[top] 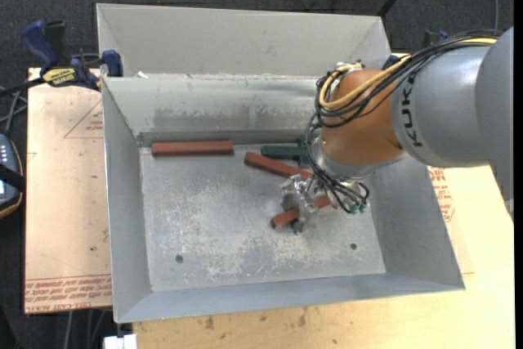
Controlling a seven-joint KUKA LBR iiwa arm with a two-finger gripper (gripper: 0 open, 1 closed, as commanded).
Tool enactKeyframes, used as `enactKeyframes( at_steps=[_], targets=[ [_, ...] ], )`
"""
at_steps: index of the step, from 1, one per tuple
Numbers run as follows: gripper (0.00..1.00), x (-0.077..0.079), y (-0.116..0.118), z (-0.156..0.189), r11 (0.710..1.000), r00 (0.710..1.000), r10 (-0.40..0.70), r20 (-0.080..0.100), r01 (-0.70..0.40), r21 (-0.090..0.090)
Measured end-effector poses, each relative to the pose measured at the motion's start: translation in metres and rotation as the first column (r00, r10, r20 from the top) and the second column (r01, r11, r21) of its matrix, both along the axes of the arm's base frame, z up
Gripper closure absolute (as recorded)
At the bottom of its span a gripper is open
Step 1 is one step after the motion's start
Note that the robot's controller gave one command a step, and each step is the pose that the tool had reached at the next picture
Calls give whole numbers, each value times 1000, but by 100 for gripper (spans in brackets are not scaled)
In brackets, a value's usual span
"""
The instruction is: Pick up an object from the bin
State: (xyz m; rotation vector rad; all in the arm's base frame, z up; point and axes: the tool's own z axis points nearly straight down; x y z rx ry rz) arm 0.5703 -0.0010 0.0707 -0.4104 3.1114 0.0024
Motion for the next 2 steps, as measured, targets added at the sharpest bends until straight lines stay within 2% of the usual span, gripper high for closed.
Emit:
enactKeyframes(
  at_steps=[1, 2],
  targets=[
    [100, 11, -28, 0, 996, 996, 86, 0, -86, 3],
    [100, -36, -6, 198, 983, 983, 181, 5, -181, -3]
  ],
)
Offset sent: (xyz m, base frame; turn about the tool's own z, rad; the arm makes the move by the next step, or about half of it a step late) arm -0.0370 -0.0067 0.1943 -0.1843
